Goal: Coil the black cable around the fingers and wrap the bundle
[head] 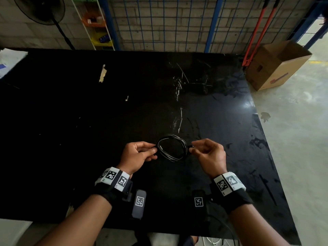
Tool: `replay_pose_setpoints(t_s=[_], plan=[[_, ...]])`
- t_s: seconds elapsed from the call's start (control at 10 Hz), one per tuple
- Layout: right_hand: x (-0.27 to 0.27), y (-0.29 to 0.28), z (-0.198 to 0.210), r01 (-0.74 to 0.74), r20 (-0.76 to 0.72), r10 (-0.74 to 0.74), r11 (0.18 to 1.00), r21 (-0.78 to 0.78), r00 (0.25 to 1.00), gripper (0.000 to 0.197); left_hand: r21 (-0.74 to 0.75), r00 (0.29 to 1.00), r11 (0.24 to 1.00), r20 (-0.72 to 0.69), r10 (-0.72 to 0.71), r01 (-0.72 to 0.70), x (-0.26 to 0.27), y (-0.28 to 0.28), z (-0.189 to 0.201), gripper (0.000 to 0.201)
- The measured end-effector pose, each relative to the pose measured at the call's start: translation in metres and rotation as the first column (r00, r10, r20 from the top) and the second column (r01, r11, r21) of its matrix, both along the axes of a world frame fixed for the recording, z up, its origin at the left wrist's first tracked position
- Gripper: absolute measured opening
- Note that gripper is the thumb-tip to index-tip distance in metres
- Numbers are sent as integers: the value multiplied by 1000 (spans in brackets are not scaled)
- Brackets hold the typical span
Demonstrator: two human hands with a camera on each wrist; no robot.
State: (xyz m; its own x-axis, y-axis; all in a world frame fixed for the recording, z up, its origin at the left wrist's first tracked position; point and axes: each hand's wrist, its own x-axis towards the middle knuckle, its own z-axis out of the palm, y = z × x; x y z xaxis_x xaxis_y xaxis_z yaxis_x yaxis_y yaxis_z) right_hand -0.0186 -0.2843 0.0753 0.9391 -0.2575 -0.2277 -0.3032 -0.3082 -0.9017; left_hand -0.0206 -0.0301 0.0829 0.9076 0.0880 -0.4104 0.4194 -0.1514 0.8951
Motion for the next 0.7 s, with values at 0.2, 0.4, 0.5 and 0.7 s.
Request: replay_pose_setpoints(t_s=[0.2, 0.4, 0.5, 0.7], plan=[[16, -2, -53, -6, -249, -14, 997, -82, 968, 14, 89, 993, 996, -108, 39, -30, 24, -25, -68, 12], [43, -1, -92, 86, -404, -128, 989, -122, 906, 10, 167, 975, 985, -210, 73, -38, 46, -43, -123, 19], [53, -5, -106, 97, -424, -134, 989, -108, 895, 12, 136, 970, 991, -239, 43, -11, 52, -45, -136, 28], [53, -16, -119, -18, -464, -32, 995, -102, 885, 22, 307, 963, 943, -264, -47, 130, 52, -24, -146, 42]])
